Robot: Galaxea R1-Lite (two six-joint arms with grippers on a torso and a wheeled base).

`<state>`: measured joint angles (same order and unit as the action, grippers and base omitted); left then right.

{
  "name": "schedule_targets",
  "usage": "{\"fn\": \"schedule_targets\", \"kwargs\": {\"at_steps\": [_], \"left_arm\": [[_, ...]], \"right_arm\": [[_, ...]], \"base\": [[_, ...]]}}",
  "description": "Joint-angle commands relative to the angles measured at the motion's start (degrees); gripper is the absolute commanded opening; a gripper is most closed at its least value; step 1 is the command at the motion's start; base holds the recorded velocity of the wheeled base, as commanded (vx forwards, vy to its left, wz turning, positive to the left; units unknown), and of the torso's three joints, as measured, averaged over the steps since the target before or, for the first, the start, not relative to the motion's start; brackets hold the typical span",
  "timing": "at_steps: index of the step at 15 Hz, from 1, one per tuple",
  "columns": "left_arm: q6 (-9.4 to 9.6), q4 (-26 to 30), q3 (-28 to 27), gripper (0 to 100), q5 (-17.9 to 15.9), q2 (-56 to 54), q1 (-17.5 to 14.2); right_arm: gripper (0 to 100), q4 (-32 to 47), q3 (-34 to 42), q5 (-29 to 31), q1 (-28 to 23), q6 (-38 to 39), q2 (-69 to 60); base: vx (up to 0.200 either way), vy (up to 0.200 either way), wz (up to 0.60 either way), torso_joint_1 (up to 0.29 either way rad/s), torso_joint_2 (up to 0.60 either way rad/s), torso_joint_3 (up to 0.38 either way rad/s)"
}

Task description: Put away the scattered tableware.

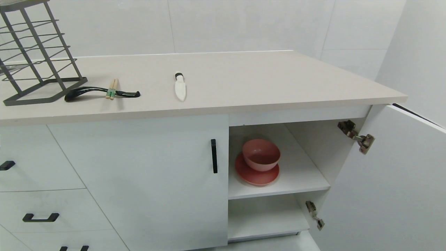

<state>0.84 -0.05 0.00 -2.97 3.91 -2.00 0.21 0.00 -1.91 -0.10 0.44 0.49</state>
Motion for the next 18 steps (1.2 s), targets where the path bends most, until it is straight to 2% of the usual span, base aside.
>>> {"fn": "schedule_targets", "kwargs": {"at_steps": [1,6,11,12,15,18], "left_arm": [[-0.05,-0.04,0.0,100,0.25,0.13,-0.02],[-0.05,-0.04,0.0,100,0.25,0.04,-0.02],[-0.05,-0.04,0.0,100,0.25,0.13,-0.02],[-0.05,-0.04,0.0,100,0.25,0.13,-0.02],[-0.05,-0.04,0.0,100,0.25,0.13,-0.02],[0.04,-0.04,0.0,100,0.25,0.13,-0.02]], "right_arm": [[100,-0.03,0.0,-0.02,0.01,0.0,0.3],[100,-0.03,0.0,-0.02,0.01,0.0,0.3],[100,-0.03,0.0,-0.02,0.01,-0.09,0.22],[0,-0.03,0.0,-0.02,0.01,-0.09,0.22],[0,-0.03,0.0,-0.02,0.01,0.0,0.3],[0,-0.03,0.0,-0.02,0.01,0.0,0.3]], "base": [[-0.2,0.0,0.0,0.007,0.0,-0.002],[-0.2,0.0,0.0,0.003,0.0,-0.001],[0.0,-0.2,0.0,0.001,0.0,0.007],[0.0,-0.2,0.0,-0.002,0.0,-0.007],[0.0,-0.2,0.0,0.001,0.0,0.002],[-0.2,0.0,0.0,0.004,0.0,-0.001]]}}
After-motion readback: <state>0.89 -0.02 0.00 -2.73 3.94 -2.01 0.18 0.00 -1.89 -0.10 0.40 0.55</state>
